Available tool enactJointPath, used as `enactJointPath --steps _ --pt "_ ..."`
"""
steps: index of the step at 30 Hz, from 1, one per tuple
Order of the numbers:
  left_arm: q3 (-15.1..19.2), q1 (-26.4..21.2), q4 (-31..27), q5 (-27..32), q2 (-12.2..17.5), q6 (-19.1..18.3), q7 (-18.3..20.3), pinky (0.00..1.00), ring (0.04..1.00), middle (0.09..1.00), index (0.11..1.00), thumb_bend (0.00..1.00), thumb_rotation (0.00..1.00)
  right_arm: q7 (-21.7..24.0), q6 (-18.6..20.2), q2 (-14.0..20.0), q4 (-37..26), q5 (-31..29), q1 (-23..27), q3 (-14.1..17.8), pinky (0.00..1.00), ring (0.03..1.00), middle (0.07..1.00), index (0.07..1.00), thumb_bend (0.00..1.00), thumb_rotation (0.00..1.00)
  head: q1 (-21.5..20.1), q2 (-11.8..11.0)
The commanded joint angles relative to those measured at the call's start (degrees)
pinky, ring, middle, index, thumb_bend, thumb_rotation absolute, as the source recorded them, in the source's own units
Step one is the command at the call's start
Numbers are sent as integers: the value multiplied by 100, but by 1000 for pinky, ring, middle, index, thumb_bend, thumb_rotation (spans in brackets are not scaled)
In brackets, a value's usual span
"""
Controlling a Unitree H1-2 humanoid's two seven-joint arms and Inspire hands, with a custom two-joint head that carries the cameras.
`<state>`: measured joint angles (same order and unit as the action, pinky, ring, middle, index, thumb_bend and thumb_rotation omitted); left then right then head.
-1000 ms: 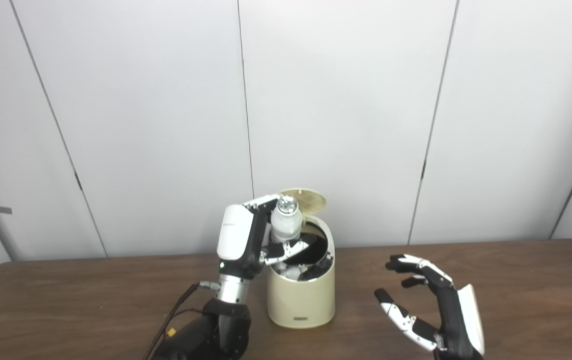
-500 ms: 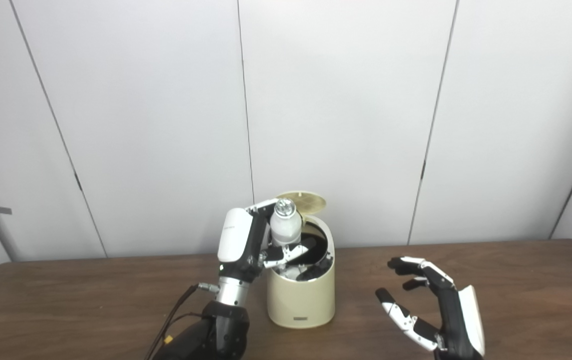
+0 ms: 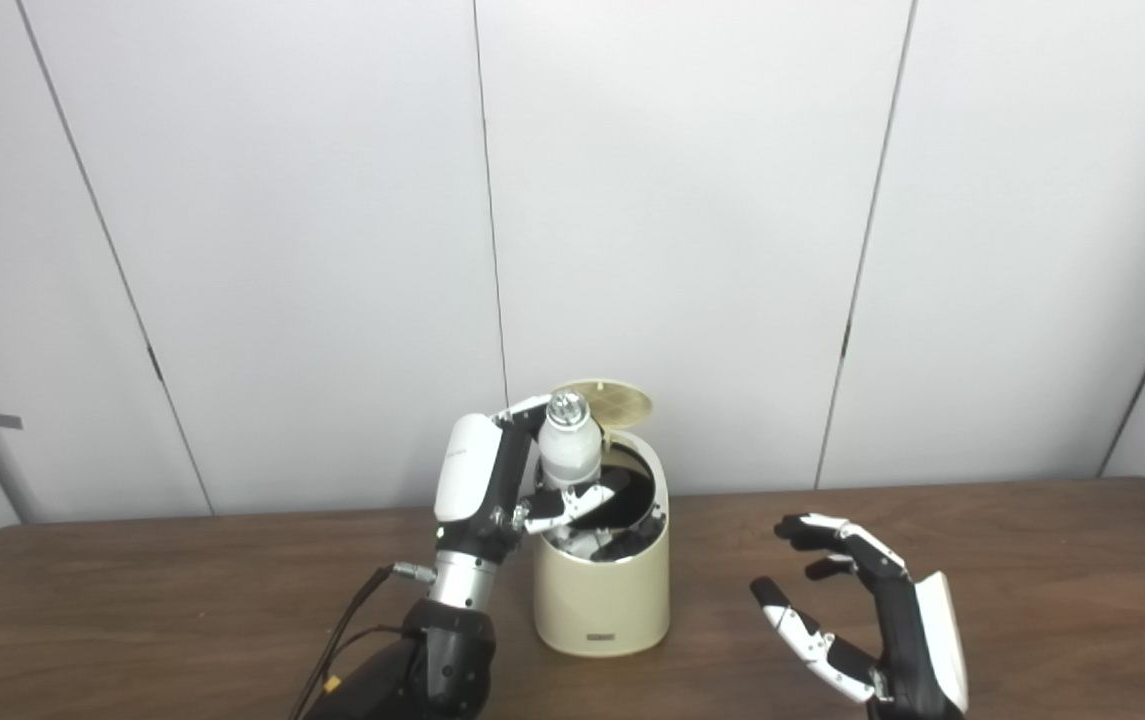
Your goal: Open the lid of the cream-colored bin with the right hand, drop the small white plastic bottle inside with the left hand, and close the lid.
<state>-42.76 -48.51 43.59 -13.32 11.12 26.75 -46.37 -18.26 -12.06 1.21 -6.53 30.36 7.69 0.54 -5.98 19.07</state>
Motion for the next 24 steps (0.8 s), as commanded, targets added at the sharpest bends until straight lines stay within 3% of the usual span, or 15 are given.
enactJointPath --steps 1,3,5,18,24 --pt "108 -208 -127 7 36 18 76 499 562 578 551 901 159 -110 -214 1 -170 -6 187 -11 539 663 698 610 279 331 5 0" --pt "132 -198 -131 -7 31 18 96 499 564 581 568 981 191 -116 -218 6 -168 2 188 -8 536 661 699 611 280 334 14 6" --pt "145 -184 -139 -22 28 18 106 499 564 581 572 996 206 -114 -220 11 -180 10 187 -8 530 656 695 607 278 334 28 17" --pt "98 -45 -287 -27 93 18 199 503 567 579 575 1000 242 -39 -109 -4 -280 22 182 -32 499 639 691 604 276 324 78 41" --pt "190 61 -409 140 116 18 513 516 582 593 591 1000 362 -53 -110 3 -250 34 180 -36 491 638 688 615 273 280 93 41"
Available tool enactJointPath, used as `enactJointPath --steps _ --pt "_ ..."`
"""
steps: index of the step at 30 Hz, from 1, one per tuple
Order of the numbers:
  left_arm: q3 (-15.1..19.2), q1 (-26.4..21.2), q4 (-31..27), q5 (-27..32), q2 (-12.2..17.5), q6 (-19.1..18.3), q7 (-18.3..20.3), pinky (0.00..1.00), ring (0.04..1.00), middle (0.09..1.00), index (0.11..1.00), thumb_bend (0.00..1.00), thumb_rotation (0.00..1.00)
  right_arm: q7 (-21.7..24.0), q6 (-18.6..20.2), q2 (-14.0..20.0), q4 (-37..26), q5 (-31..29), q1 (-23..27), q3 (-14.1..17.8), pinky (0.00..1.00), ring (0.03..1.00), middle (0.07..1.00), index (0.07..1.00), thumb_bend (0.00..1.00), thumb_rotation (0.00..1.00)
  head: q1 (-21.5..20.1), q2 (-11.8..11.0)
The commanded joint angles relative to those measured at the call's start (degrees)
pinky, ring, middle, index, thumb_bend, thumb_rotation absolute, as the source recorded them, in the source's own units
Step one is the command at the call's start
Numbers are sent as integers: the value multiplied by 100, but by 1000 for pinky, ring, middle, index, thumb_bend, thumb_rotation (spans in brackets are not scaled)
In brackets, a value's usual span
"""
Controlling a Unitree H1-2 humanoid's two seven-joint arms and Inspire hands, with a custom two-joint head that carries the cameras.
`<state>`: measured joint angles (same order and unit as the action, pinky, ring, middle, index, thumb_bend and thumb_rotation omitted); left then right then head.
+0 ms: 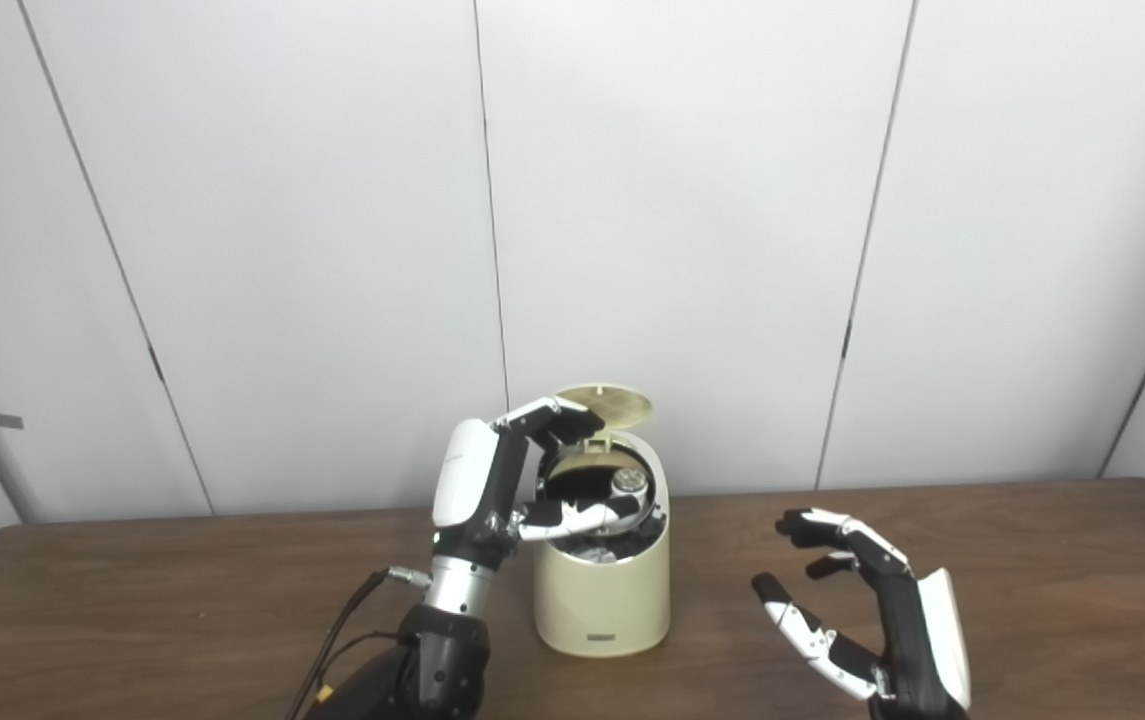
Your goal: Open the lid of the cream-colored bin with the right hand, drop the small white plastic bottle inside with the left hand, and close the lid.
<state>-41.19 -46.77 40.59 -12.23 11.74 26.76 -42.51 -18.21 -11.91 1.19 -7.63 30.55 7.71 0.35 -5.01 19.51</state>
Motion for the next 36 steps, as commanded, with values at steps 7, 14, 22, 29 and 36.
enactJointPath --steps 7,14,22,29,36 --pt "81 -94 -127 0 70 17 143 511 573 588 580 1000 360 -64 -148 1 -123 -1 191 -26 495 636 682 616 272 280 -3 -2" --pt "61 73 -404 -248 69 17 -421 398 474 508 498 705 174 -70 -154 5 -145 -2 204 -21 507 644 692 610 271 267 12 18" --pt "-20 263 -708 -507 146 17 -926 359 426 487 479 521 0 -36 -152 44 -138 -36 196 -17 515 650 688 610 270 274 39 34" --pt "-27 531 -1276 -506 322 16 -1038 364 450 481 480 508 0 -8 -136 73 -186 -46 208 -16 479 623 674 603 264 267 70 83" --pt "291 1153 -2363 -236 556 16 -844 320 428 484 496 503 0 161 -265 286 -189 -184 315 -77 484 612 715 645 343 446 86 133"
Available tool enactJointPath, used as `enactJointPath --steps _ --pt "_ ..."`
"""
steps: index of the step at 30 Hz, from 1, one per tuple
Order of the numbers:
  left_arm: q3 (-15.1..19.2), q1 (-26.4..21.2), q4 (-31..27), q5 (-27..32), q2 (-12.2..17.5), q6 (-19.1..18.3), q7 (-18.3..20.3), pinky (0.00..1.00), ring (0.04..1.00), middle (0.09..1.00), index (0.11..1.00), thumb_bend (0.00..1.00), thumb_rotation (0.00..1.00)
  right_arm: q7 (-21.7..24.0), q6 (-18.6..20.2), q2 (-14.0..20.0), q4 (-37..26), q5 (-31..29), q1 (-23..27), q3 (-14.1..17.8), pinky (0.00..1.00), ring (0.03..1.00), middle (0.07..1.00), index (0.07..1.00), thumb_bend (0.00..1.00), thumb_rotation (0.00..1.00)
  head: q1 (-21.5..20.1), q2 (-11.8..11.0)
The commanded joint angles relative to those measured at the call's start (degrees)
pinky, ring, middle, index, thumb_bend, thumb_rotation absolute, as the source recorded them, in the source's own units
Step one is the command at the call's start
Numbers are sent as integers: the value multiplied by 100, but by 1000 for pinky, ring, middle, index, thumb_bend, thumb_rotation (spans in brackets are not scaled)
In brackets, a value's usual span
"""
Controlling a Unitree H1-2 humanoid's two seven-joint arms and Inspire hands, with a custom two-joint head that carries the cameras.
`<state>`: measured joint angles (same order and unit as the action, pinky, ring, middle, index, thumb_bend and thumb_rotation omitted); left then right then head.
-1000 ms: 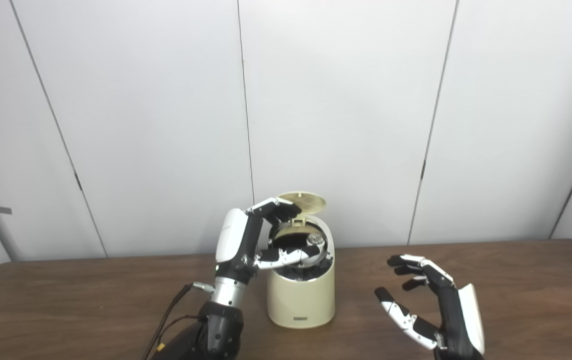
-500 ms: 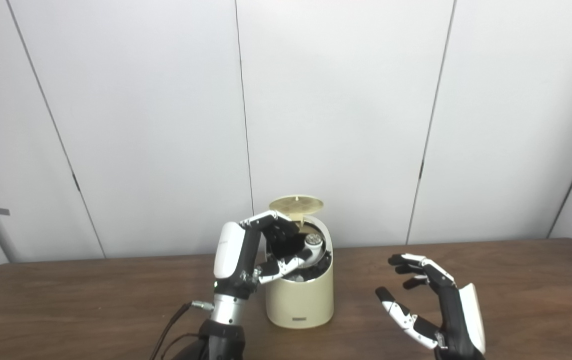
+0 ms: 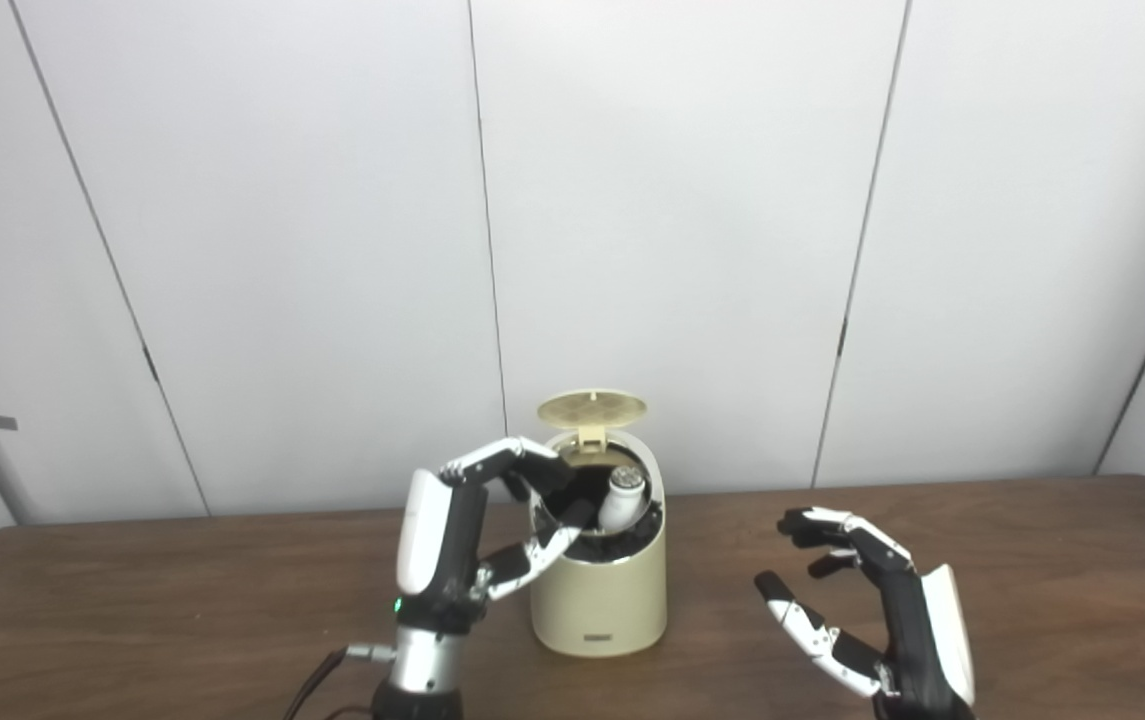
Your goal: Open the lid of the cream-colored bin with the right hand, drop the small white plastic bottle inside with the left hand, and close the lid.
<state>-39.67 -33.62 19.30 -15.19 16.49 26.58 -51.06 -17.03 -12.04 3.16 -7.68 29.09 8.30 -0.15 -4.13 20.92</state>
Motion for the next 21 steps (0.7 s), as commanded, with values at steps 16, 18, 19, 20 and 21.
enactJointPath --steps 16,18,19,20,21 --pt "2065 1497 -1784 1259 -108 34 2410 717 801 808 777 405 825 2368 1139 1428 -979 311 1852 -505 992 1000 990 989 887 936 65 102" --pt "2216 1573 -1712 1176 -262 33 2562 714 798 811 780 401 880 2557 1267 1461 -1006 312 2053 -548 890 1000 989 978 878 920 77 116" --pt "2257 1613 -1647 1112 -325 33 2629 714 797 810 781 400 890 2703 1352 1488 -977 357 2221 -607 871 1000 989 977 876 917 75 117" --pt "2301 1640 -1589 1086 -389 33 2701 724 799 810 781 380 914 2849 1430 1517 -935 425 2380 -672 837 1000 995 988 890 937 64 114" --pt "2344 1659 -1551 1071 -440 32 2763 734 806 813 784 359 928 2951 1491 1539 -909 471 2487 -719 824 1000 998 996 914 963 63 114"
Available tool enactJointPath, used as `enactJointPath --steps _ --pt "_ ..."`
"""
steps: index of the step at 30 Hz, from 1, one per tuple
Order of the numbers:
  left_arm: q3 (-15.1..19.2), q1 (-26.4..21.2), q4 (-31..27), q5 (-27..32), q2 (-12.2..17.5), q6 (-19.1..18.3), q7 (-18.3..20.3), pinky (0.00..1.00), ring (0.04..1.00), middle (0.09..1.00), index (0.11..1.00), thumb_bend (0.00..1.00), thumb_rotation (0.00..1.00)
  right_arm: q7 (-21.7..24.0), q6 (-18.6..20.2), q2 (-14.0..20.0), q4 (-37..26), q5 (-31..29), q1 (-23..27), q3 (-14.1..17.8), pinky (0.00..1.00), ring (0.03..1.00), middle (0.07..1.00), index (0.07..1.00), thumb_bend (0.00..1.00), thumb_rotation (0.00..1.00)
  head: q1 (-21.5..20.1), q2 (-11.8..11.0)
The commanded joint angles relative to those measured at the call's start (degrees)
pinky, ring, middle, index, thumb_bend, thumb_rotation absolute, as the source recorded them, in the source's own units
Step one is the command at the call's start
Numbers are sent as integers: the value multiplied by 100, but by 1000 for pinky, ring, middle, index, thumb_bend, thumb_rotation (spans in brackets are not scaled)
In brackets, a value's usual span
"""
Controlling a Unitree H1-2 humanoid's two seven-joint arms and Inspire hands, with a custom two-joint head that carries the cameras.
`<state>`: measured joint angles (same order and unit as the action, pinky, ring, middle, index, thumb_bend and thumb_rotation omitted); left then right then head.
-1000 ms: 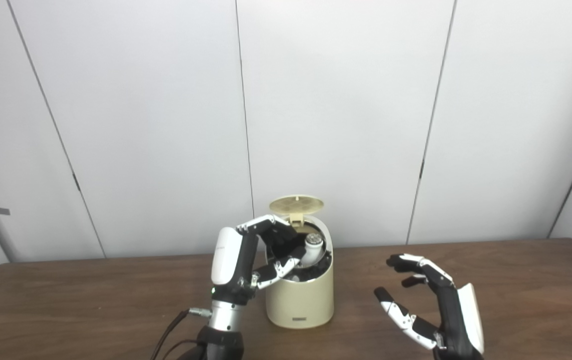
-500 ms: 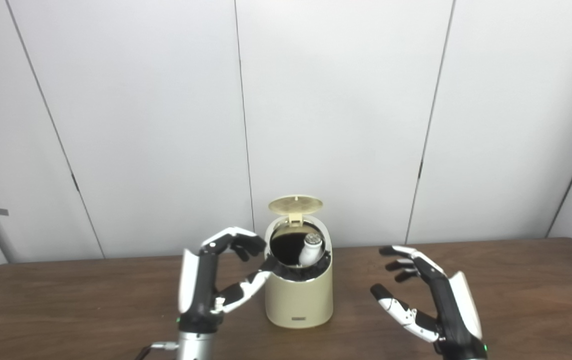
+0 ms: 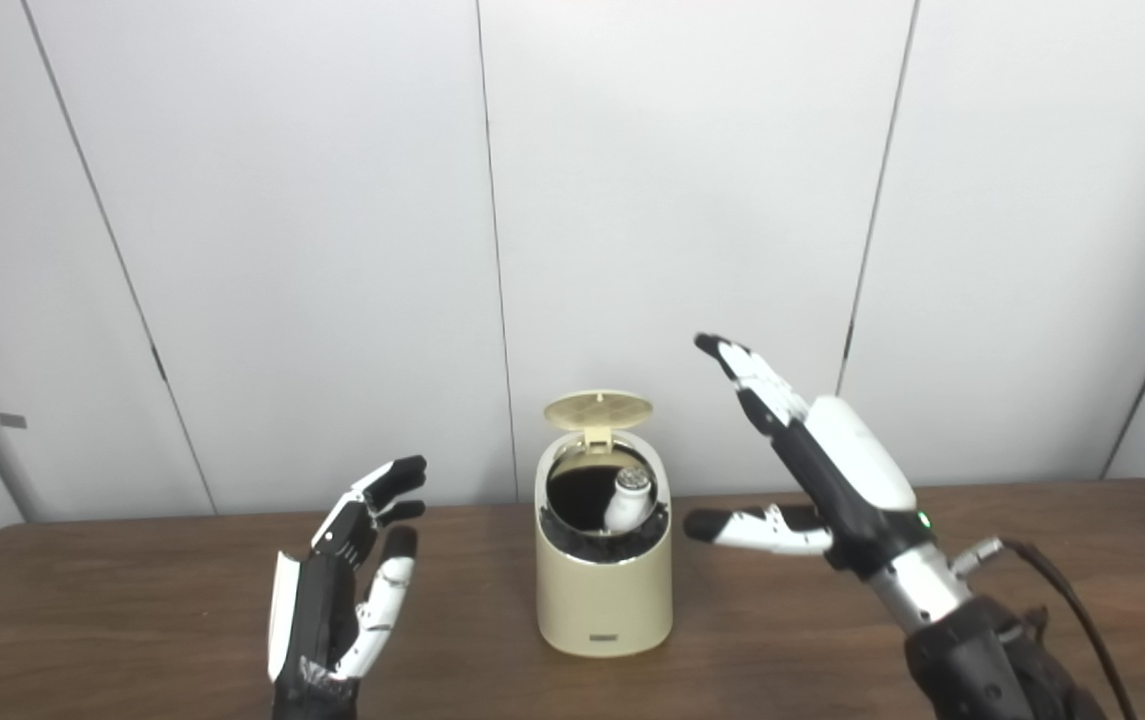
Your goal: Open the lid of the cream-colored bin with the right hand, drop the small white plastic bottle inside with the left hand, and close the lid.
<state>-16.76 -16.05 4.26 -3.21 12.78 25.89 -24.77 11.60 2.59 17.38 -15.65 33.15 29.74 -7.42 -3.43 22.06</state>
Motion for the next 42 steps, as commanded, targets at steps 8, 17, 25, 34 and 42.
enactJointPath --steps 8,17,25,34,42 --pt "505 -126 58 -317 -331 102 428 735 810 819 793 356 949 790 509 224 21 588 1192 -375 989 1000 1000 1000 946 988 13 15" --pt "508 -133 -96 -757 -363 103 284 716 790 794 770 352 926 1306 596 296 640 726 1913 -723 920 1000 971 940 924 953 40 16" --pt "489 -153 -100 -912 -414 104 116 714 792 786 757 355 918 1450 428 331 1252 669 2235 -913 946 1000 943 920 987 977 73 3" --pt "460 -177 -75 -1015 -365 104 -2 712 793 787 763 356 936 1681 587 304 1479 705 2437 -1089 962 1000 925 897 989 973 86 8" --pt "462 -193 -88 -1033 -354 104 -24 705 790 782 757 367 945 1812 654 345 1398 671 2306 -1107 990 1000 916 878 962 954 88 70"
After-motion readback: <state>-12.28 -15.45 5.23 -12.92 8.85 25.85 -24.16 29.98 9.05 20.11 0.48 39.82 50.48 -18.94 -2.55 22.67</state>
